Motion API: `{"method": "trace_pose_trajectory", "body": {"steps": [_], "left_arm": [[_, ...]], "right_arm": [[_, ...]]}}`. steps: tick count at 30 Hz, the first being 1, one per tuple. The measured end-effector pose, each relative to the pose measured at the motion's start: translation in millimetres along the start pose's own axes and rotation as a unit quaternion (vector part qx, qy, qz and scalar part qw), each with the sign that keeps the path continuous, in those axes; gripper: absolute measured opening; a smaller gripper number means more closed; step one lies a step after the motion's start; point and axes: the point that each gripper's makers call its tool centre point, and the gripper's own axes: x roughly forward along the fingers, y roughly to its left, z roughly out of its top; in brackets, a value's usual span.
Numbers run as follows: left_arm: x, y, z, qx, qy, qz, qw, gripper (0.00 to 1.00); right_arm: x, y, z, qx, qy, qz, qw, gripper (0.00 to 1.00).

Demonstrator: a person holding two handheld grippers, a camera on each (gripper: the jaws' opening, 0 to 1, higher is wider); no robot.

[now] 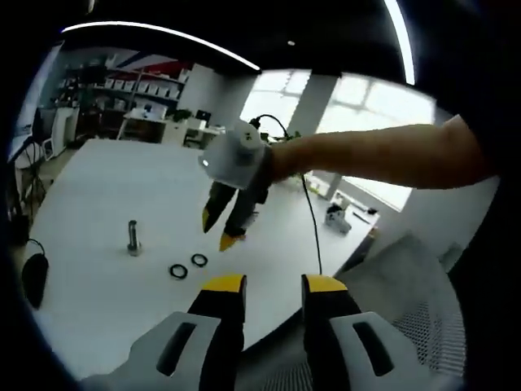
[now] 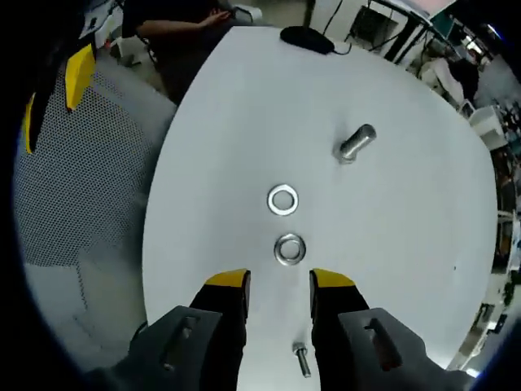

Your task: Place the washer onto the threaded stud by aligning its center hole with the stud, sliding it down to the base, and recovering from edge contact or off-axis alignment until the washer reaches the visible bottom stop.

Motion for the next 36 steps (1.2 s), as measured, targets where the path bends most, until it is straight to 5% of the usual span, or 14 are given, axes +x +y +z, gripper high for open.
{"method": "trace_pose_trajectory", "body": {"steps": [7,15,18,19,31,36], "left_arm": [[-6,6.9,0.4,-0.026,-0.014,0.005,0.9996,0.29],[-4,1.7,-4.9,-0.024,0.006,-0.012,0.9996,0.29],[-3,0.3,-4.1,-0.023,0.005,-0.02,0.9995,0.29],[-3,0.1,-3.1,-0.021,0.003,-0.021,0.9996,0.29],[-2,-2.1,-5.7,-0.02,0.012,-0.026,0.9994,0.29],[-2,-2.5,-6.1,-0.02,0.013,-0.028,0.9993,0.29]], "right_arm": [[30,-11,-2.6,0.009,0.002,0.009,0.9999,0.31],[45,-5,0.2,0.014,0.002,0.026,0.9996,0.31],[52,-4,-10.5,0.002,0.038,0.03,0.9988,0.31],[50,-4,-2.9,0.001,0.019,0.033,0.9993,0.31],[50,-6,-5.3,0.01,0.067,0.03,0.9972,0.3],[50,-9,-4.4,0.021,0.051,0.027,0.9981,0.24]]}}
